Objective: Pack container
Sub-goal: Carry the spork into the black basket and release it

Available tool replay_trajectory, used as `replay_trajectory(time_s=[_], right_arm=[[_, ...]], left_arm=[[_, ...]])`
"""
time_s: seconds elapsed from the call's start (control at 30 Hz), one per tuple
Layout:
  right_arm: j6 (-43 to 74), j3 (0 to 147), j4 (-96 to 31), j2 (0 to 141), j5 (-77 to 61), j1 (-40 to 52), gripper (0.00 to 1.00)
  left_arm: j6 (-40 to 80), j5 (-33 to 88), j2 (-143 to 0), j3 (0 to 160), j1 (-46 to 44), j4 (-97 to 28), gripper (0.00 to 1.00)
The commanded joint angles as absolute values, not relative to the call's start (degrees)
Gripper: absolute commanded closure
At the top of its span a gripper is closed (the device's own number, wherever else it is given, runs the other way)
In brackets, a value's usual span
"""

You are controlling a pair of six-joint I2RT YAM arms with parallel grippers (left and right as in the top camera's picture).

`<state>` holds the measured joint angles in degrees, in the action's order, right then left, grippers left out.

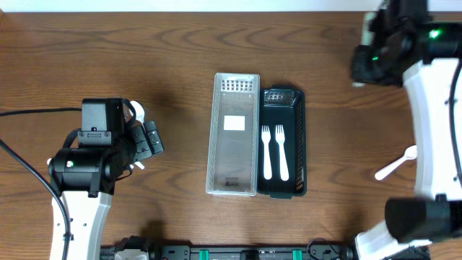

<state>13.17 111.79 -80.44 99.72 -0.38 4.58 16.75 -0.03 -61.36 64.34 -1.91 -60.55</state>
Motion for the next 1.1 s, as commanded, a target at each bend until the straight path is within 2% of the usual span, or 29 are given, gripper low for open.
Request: replay_trajectory(time_s=[0.0, 0.2, 0.4, 0.7, 0.87, 0.93, 1.0, 1.07], right_arm=[[24.01, 111.31, -81.76, 100.16, -0.27, 11.33, 0.99], [31.81, 106.83, -81.06, 100.62, 1.28, 21.28, 0.99], [34.94, 94.56, -75.0, 100.62, 0.89, 27.57, 0.99], [37.89, 75.96, -63.16, 100.62, -1.3, 33.39, 0.99], [37.93, 70.3, -59.9, 100.62, -3.62, 33.87, 0.98], [37.89, 69.49, -59.22, 100.62, -3.7, 33.87, 0.91], [37.63, 69.49, -58.78, 100.62, -3.68, 33.87, 0.71], [37.58, 69.49, -58.15, 100.62, -3.68, 33.82, 0.62]], left_arm=[[17.26, -0.71, -61.41, 65.49, -1.56, -60.99, 0.02], [17.23, -0.71, -61.41, 65.49, -1.56, -61.1, 0.02], [17.23, -0.71, -61.41, 65.49, -1.56, -61.12, 0.02], [17.23, -0.71, -61.41, 65.49, -1.56, -61.28, 0.02], [17.21, -0.71, -61.41, 65.49, -1.56, -61.47, 0.02], [17.21, -0.71, -61.41, 65.49, -1.56, -61.52, 0.02], [17.21, -0.71, -61.41, 65.49, -1.56, -61.49, 0.02], [17.21, -0.71, -61.41, 65.49, -1.56, -61.49, 0.02]])
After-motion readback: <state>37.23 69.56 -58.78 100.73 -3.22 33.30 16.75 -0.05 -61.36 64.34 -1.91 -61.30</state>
